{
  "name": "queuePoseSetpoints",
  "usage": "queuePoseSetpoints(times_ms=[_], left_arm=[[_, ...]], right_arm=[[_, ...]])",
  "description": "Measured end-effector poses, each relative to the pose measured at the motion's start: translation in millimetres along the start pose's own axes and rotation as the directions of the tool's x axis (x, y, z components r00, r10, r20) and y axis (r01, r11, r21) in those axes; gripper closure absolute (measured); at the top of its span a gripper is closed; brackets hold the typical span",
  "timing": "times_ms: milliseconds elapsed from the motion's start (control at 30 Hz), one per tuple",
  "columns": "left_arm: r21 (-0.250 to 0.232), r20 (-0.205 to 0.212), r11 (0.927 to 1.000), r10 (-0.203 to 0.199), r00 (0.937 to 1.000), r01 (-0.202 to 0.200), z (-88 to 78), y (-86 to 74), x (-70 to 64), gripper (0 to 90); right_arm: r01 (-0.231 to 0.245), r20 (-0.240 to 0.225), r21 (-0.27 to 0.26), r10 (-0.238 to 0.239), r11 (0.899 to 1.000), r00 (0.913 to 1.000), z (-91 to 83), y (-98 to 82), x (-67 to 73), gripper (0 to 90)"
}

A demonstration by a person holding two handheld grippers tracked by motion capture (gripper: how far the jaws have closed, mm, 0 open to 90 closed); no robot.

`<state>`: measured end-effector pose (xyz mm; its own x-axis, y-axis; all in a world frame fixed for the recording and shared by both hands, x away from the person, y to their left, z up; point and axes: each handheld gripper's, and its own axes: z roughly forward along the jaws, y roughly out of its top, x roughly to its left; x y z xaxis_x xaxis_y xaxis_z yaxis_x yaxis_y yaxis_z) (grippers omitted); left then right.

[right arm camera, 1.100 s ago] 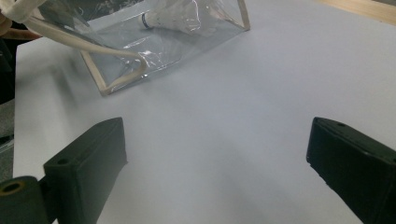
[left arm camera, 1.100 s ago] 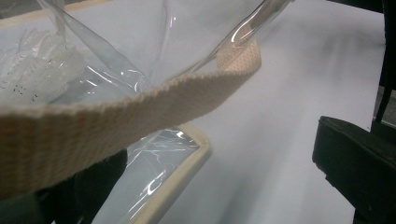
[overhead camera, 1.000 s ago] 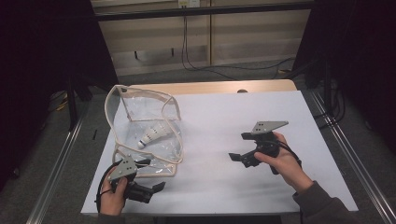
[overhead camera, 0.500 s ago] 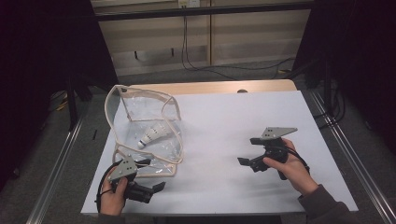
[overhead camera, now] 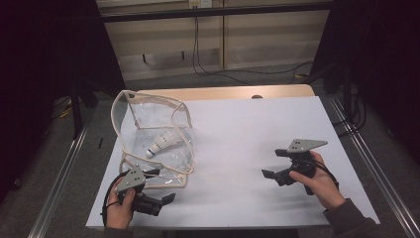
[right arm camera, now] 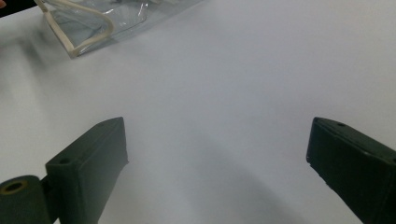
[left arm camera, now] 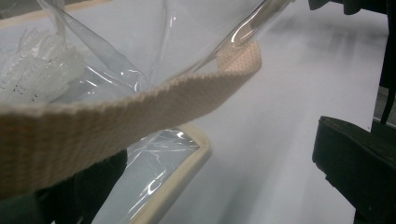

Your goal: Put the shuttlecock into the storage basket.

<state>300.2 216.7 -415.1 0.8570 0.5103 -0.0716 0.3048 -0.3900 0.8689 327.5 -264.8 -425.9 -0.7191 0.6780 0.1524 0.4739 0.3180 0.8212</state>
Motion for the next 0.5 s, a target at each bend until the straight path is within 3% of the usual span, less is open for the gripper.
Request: queuePoseSetpoints(times_ms=[500], left_arm=[[0.004,-0.001,1.0000,-0.002,1.0000,0.002,1.1,-1.0,-0.7,3.1]], right_arm=[[-0.007,0.012,-0.003,0.007,1.000,0.9999,-10.3,-14.7,-3.8,4.7]])
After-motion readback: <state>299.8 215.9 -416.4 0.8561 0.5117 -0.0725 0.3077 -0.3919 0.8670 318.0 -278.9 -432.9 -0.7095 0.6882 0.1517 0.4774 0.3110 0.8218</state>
